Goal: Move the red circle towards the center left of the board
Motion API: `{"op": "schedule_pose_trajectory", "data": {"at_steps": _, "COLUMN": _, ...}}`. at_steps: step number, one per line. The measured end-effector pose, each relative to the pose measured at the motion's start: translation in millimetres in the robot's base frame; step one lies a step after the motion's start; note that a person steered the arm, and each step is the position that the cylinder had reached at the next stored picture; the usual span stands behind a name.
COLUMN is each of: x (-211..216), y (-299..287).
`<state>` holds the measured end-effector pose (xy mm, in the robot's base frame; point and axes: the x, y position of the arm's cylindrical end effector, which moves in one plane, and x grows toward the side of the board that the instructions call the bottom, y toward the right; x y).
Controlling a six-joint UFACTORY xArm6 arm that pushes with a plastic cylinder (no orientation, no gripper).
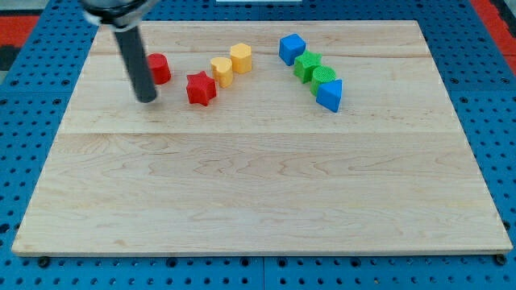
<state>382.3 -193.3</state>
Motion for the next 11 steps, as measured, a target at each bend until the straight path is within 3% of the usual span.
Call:
{"op": "schedule_pose_trajectory", "data": {"at_steps": 1, "x": 0.1, "y": -31.8}}
{"op": "schedule_pose_trajectory", "data": {"at_steps": 3, "x": -85.4, "y": -42.2}}
{"op": "schedule_pose_trajectory", "data": {"at_steps": 4, "x": -113.6, "y": -3.4}}
{"op": "schedule_pose_trajectory", "data": {"at_steps": 7, "x": -90.5, "y": 34.7}}
{"op": "schedule_pose_trajectory", "data": {"at_steps": 10, "x": -14.8, "y": 21.5}}
{"op": "schedule_pose_trajectory", "data": {"at_steps": 11, "x": 5.2, "y": -6.7}}
